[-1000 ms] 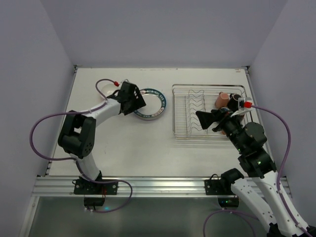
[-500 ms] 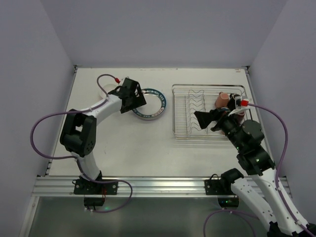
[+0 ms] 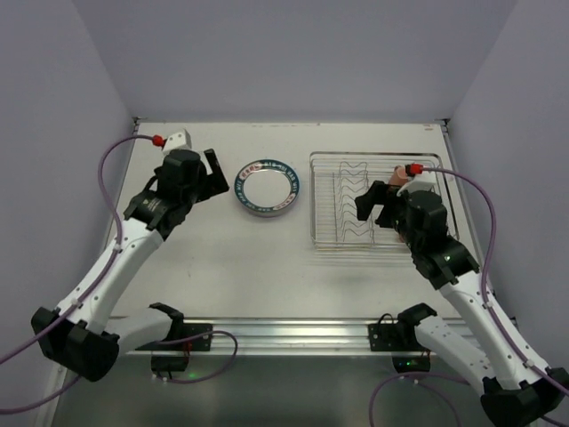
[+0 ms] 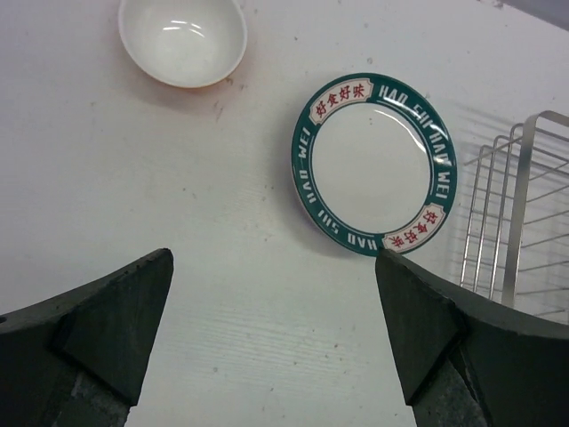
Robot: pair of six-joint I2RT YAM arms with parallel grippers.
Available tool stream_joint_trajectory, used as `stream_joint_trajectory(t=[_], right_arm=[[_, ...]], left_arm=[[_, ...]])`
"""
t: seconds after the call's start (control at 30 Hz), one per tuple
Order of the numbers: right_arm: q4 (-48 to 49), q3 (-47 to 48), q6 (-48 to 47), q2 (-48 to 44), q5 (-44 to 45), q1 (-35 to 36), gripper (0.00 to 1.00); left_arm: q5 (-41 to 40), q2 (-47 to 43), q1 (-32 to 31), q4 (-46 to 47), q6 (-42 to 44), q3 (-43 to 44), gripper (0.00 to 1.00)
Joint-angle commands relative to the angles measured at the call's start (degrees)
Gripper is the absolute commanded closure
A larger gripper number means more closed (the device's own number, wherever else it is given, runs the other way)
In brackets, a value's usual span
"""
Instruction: Unload the mixed dishes from the dish rack
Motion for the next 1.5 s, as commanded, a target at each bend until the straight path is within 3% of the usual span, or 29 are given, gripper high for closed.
stream_joint_trajectory(t=[0.0, 0.13, 0.33, 0.5, 0.67, 1.03, 1.47], right_arm=[[-3.28, 3.48, -4.35, 3.52, 8.04, -0.17, 0.01], [-7.67, 5.68, -5.94, 8.27, 9.12, -2.45, 0.01], [-11.80, 10.07, -2.52, 15.30, 4.54, -14.47, 0.01], [-11.65, 13.07, 0.04, 21.54, 14.80, -16.69, 0.02], [-8.82, 13.15, -1.63, 25.23, 7.98, -20.73, 0.03], [-8.56, 16.76, -4.54, 36.22, 4.37, -22.76, 0.09], [-7.07, 16.41, -3.13, 46.33, 6.39, -22.94, 0.12]], left_arm=[[0.58, -4.56, -0.26, -5.85, 7.87, -2.48, 0.00], [0.59, -9.22, -0.26, -8.24, 12.09, -7.11, 0.00], [-2.31, -16.52, -0.26, -3.93, 11.22, -15.92, 0.00], [-5.30, -20.65, -0.26, -4.63, 9.55, -16.54, 0.00], [-4.86, -22.41, -0.44, -4.02, 9.55, -17.07, 0.00], [-4.42, -21.44, -2.99, -3.84, 9.55, -17.15, 0.00], [-4.69, -21.45, -4.40, -4.02, 9.37, -17.15, 0.00]])
